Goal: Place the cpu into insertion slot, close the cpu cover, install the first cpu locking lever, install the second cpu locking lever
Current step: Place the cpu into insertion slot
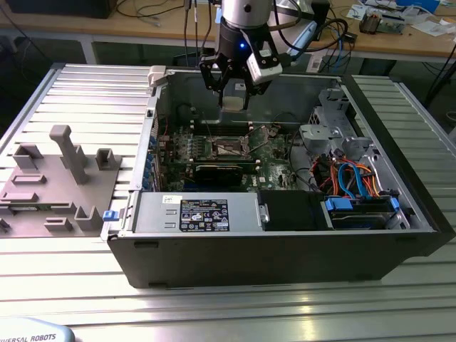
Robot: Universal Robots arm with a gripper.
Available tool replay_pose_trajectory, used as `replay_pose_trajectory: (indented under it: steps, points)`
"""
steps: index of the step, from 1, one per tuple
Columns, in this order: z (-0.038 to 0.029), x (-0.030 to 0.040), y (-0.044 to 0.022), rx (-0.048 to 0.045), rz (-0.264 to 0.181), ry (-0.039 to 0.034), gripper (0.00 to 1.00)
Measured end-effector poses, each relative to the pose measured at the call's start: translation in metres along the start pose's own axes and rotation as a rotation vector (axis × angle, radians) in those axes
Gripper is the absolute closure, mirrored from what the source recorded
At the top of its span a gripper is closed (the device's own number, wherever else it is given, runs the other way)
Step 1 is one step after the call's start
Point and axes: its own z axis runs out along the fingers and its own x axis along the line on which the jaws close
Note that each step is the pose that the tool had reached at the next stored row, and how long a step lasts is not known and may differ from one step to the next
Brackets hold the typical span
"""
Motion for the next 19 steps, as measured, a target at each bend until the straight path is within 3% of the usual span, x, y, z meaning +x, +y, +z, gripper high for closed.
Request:
replay_pose_trajectory:
  steps: [19]
  points:
    - [0.0005,0.0000,0.0000,-0.0005,0.024,-0.0021,0.46]
